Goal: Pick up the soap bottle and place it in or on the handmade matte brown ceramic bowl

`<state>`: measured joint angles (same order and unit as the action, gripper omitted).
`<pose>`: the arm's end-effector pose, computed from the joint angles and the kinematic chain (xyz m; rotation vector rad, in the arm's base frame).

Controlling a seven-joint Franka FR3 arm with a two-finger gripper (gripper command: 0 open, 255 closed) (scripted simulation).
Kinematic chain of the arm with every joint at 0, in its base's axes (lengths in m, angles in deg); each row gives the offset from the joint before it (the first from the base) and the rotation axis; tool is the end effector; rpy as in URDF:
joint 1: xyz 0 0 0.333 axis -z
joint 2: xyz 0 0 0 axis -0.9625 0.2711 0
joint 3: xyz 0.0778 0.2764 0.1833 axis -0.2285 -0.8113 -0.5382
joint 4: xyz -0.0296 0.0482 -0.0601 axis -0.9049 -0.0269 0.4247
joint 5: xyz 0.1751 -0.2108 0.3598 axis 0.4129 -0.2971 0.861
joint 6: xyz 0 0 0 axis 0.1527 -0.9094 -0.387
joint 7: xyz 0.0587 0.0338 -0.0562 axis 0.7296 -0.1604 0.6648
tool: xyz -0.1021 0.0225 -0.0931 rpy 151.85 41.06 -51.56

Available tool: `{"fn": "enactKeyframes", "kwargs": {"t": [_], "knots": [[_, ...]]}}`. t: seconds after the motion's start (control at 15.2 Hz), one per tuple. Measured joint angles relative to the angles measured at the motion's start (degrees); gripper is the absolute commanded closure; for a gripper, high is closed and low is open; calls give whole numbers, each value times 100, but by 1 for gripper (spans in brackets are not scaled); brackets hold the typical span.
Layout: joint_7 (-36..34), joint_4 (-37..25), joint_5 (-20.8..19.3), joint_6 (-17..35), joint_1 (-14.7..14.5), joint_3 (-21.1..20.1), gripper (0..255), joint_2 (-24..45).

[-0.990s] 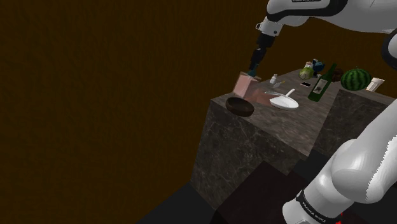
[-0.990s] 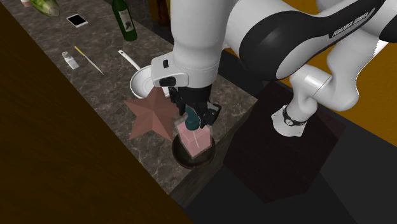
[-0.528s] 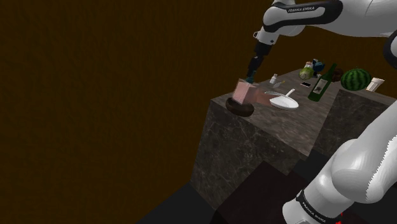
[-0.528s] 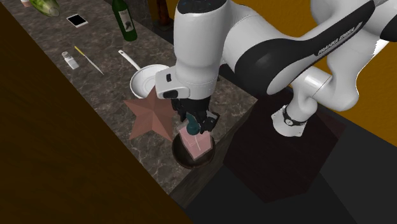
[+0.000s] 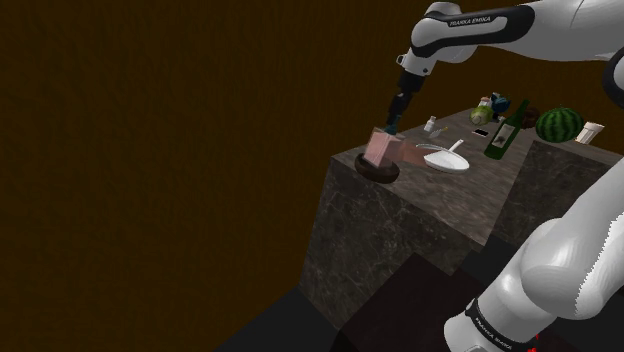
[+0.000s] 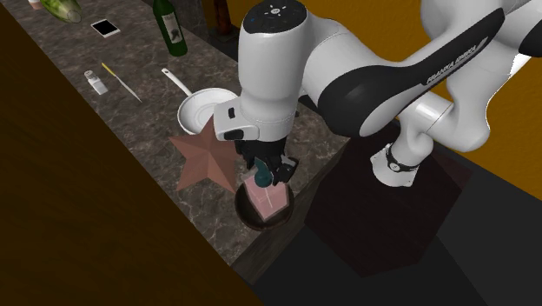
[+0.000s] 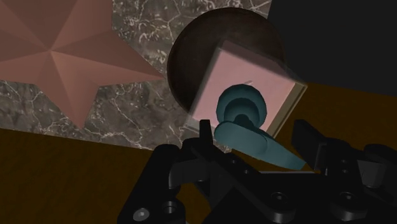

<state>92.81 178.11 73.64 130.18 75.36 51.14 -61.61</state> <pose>0.5640 -0.2327 0.5288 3.1064 0.3060 0.1278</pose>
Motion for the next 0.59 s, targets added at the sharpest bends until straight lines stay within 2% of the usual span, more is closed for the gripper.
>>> {"fn": "enactKeyframes", "kwargs": {"t": [0.07,0.13,0.59], "knots": [[0,1,0,1,0,0,255,0],[0,1,0,1,0,0,0,0],[-4,-72,-10,-93,0,-2,0,-27]]}}
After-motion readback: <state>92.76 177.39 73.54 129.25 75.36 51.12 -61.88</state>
